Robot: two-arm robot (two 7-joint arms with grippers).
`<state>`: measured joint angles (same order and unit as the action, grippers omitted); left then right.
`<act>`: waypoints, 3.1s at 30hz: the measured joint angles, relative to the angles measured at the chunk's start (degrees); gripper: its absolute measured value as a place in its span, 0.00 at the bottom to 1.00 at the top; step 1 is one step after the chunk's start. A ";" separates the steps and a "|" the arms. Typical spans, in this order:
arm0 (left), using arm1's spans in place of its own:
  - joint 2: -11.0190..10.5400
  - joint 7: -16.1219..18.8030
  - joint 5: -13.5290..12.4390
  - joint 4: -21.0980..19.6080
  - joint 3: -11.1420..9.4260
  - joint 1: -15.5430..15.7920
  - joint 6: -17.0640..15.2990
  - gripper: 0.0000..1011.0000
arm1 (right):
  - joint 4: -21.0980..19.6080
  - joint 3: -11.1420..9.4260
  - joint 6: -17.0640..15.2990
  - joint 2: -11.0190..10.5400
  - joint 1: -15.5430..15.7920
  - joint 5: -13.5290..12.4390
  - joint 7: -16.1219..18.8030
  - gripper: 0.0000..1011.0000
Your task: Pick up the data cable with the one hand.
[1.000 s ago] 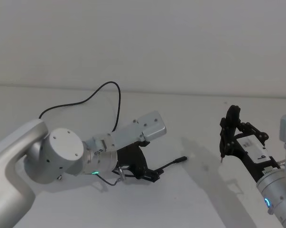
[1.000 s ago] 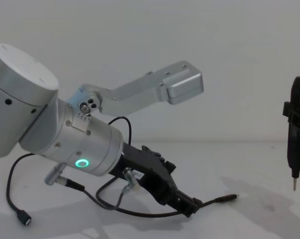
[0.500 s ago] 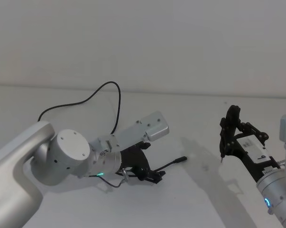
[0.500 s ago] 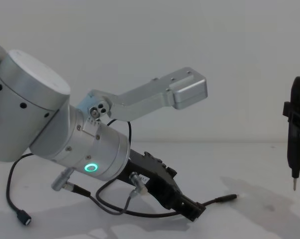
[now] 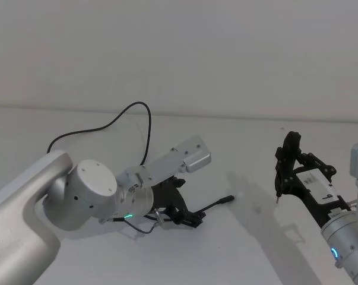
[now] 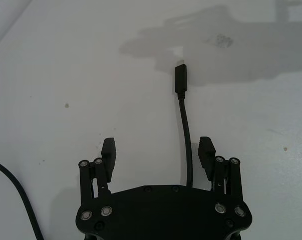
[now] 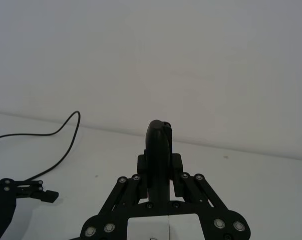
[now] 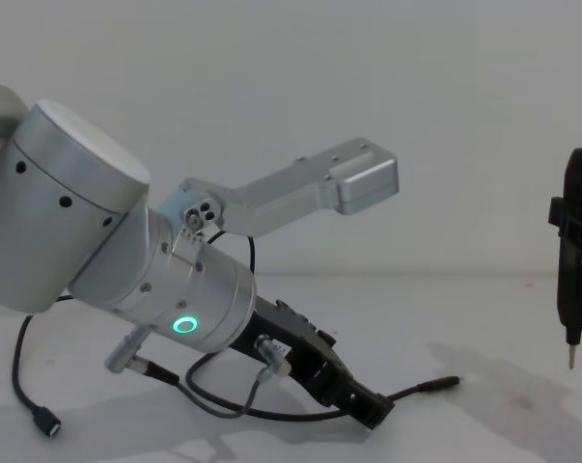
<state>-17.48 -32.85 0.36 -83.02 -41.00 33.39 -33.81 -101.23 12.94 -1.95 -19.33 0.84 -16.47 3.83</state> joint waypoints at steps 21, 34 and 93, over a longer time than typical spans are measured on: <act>0.80 0.00 -0.44 0.69 0.33 0.21 -1.79 0.60 | 0.00 0.00 0.00 0.00 0.00 0.00 0.00 0.27; 0.91 0.00 -0.52 0.78 0.39 0.27 -2.05 0.20 | 0.00 0.00 0.00 0.00 0.00 0.00 0.00 0.27; -5.02 -2.57 7.63 -14.26 8.87 -6.86 7.59 0.04 | -8.88 -2.52 4.86 2.09 -0.96 -3.84 4.53 0.27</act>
<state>-22.50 -35.42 7.99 -97.28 -32.13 26.53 -26.22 -110.11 10.42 2.91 -17.25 -0.13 -20.31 8.36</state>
